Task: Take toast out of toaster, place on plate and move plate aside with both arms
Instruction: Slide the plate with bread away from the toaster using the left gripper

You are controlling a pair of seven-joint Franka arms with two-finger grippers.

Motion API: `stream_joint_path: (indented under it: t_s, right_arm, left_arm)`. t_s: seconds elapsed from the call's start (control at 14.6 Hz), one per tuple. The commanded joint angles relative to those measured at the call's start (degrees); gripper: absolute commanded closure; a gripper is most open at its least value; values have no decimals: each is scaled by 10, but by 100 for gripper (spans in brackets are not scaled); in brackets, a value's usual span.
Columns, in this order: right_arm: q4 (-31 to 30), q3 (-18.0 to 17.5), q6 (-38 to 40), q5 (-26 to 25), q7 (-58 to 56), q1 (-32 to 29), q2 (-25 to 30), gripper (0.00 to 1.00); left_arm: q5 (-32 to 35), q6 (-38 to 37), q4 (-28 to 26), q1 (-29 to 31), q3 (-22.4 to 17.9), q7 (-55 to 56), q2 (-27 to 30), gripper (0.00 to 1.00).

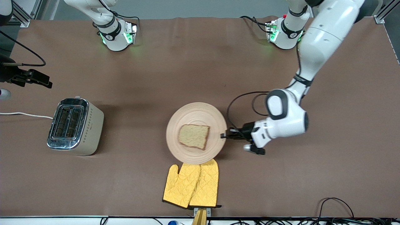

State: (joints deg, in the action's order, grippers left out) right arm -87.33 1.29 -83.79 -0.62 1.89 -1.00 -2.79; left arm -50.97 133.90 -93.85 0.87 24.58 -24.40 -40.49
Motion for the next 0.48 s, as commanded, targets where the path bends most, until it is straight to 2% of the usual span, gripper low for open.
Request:
stream_joint_path:
  t_s: [0.0, 0.21, 0.41]
  right_arm:
    - [8, -1, 4, -17, 4, -4, -2, 0]
    - [8, -1, 4, -18, 3, -4, -2, 0]
    - [8, -1, 1, -18, 4, -5, -2, 0]
  left_arm:
    - [-6, -95, -61, 143, 42, -91, 34, 100]
    - [11, -209, -61, 262, 39, -182, 24, 100]
    - [83, -267, -38, 369, 39, -216, -5, 100]
